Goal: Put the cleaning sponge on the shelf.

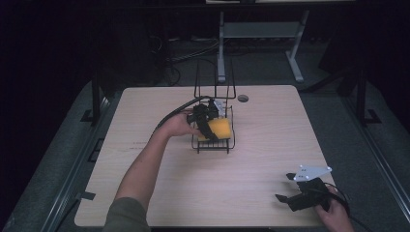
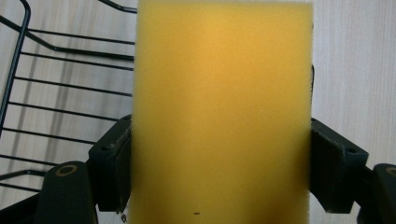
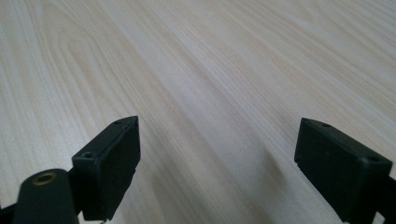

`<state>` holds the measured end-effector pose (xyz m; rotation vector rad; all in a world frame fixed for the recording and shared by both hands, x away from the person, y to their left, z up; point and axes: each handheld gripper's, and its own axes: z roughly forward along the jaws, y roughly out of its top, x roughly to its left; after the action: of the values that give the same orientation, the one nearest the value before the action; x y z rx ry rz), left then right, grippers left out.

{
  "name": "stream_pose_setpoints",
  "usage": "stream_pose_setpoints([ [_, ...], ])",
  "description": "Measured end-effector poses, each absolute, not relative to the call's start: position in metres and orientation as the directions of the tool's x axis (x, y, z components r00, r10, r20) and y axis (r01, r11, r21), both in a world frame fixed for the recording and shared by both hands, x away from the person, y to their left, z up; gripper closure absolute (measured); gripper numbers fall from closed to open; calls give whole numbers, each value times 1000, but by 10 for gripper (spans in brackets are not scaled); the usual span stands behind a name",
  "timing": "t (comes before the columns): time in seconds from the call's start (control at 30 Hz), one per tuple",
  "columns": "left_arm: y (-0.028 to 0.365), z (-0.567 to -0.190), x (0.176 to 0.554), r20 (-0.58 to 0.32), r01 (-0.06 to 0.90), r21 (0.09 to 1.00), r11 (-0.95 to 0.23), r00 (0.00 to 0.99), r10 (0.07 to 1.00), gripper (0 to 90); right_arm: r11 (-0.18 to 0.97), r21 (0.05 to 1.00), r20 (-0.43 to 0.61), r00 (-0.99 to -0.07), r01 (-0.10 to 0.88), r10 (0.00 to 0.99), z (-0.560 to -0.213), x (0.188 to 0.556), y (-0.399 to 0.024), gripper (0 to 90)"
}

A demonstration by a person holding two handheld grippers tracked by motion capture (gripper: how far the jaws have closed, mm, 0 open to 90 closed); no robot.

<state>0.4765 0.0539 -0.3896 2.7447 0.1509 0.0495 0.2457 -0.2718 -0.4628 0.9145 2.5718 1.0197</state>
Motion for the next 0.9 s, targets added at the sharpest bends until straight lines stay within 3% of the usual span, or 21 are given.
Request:
stream_pose_setpoints([
  [0.9,50,-407,487,-22,127,367,-921,992,128,198,564,682,21,-783,467,622,-462,244,-271,140],
])
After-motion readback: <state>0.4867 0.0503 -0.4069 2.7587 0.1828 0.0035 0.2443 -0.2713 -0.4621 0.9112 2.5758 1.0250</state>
